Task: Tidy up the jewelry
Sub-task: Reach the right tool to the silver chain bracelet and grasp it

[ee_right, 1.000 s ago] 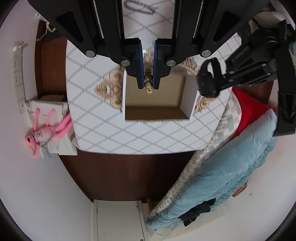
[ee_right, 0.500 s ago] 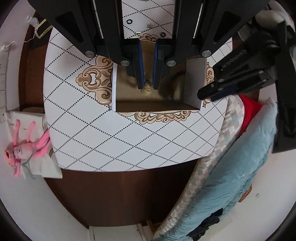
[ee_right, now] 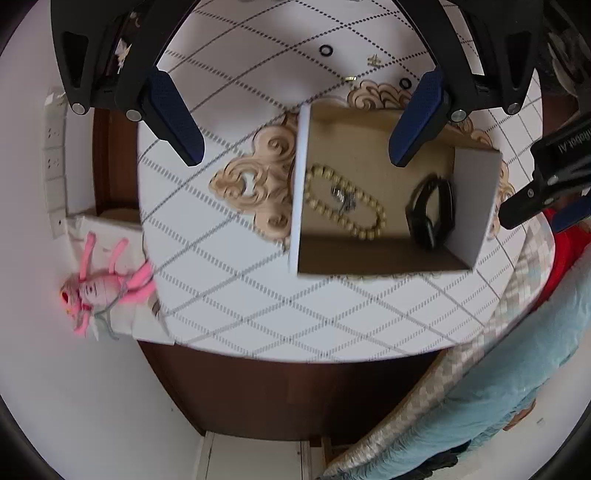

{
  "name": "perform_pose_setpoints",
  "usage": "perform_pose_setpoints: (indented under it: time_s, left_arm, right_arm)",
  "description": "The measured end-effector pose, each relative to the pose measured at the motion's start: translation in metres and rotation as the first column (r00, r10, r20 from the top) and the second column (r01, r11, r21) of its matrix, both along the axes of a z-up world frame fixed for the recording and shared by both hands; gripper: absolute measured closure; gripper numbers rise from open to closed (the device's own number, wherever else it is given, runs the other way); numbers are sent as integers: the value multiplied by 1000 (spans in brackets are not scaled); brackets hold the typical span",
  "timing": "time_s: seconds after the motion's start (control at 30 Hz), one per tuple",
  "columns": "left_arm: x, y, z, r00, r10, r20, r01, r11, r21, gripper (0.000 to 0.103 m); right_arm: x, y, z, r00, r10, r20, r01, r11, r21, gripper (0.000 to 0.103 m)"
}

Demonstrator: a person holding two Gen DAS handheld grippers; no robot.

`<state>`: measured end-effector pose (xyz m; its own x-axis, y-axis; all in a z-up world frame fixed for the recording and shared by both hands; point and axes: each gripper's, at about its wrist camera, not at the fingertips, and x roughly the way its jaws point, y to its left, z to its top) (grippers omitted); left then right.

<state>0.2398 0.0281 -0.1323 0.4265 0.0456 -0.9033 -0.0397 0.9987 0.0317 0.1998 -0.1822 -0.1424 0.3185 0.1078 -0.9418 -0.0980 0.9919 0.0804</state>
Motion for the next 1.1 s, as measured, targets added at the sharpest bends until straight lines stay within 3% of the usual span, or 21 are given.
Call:
perform_pose_setpoints:
  time_s: [0.13,0.37,0.83,1.1]
  left_arm:
    - [-12,-1,-11,1000,1,-16,-1,1000,-6,0]
    - [-27,-5,-2,1000,3,8,-3,1000,-21,0]
    - [-75,-12,65,989,-10,149,16,999,-41,0]
    - [-104,-11,95,983,-9,185,25,996,-86,0]
  right_arm:
    - [-8,0,-10,1000,-25,10,25,1000,-17,0]
    - [-20,-4,-4,997,-59,47,61,998,-29,0]
    - [-73,-20,67,975,-106,198,108,994,0,0]
    - [-108,-34,102,954,-139,265,133,990,42,0]
